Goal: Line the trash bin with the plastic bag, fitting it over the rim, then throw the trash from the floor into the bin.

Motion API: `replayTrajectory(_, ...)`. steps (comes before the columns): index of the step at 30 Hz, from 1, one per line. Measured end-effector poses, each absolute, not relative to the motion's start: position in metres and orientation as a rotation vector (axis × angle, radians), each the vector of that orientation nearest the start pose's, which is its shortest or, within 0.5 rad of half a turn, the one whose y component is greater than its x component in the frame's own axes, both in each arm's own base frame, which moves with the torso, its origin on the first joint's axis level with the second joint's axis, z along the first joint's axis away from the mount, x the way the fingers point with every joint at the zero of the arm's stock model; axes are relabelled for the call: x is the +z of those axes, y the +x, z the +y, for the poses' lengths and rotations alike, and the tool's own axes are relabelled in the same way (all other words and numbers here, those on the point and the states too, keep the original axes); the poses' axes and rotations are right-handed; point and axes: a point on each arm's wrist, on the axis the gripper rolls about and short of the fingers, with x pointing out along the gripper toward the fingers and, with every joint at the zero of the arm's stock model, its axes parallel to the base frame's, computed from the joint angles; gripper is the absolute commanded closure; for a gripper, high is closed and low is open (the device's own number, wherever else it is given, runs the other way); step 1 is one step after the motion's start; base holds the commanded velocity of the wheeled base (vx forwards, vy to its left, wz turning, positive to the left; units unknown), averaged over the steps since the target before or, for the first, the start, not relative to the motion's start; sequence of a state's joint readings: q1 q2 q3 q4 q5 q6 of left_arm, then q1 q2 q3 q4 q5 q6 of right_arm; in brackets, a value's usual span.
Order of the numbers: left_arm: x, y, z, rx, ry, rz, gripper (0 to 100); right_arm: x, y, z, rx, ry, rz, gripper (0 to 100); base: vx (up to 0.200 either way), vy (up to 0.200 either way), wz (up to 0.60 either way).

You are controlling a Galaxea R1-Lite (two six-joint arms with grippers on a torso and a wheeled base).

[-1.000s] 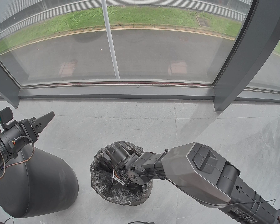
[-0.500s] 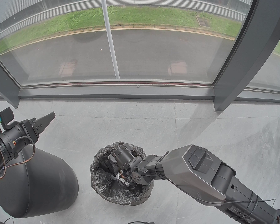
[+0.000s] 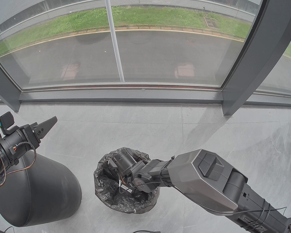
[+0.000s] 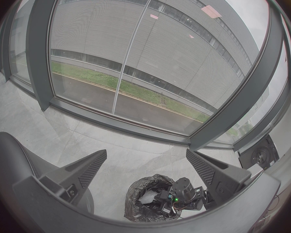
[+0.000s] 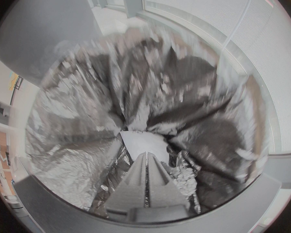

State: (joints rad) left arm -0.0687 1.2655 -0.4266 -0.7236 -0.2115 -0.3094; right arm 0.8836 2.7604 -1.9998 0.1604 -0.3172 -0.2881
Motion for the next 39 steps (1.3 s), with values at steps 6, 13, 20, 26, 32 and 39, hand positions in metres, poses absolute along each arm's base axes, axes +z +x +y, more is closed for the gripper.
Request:
replayTrajectory(6, 0.194, 0.184, -0.017, -0.260, -0.315, 0.160, 0, -0.008, 0.324, 0.401, 0.657, -0.848, 0.667, 100, 0.000, 0.000, 0.00)
replayTrajectory(13, 0.194, 0.184, -0.018, -0.260, -0.315, 0.161, 0, 0.006, 0.322, 0.399, 0.540, -0.926, 0.637, 100, 0.000, 0.000, 0.00)
replayTrajectory(20, 0.194, 0.184, -0.017, -0.260, -0.316, 0.162, 0, 0.010, 0.320, 0.397, 0.466, -1.010, 0.630, 100, 0.000, 0.000, 0.00)
replayTrajectory(26, 0.194, 0.184, -0.018, -0.261, -0.316, 0.162, 0, 0.013, 0.318, 0.398, 0.436, -1.026, 0.624, 100, 0.000, 0.000, 0.00)
replayTrajectory(32, 0.194, 0.184, -0.018, -0.261, -0.317, 0.163, 0, 0.012, 0.316, 0.396, 0.434, -1.046, 0.644, 100, 0.000, 0.000, 0.00)
replayTrajectory(39, 0.194, 0.184, -0.018, -0.263, -0.317, 0.164, 0, 0.002, 0.318, 0.394, 0.430, -1.059, 0.664, 100, 0.000, 0.000, 0.00)
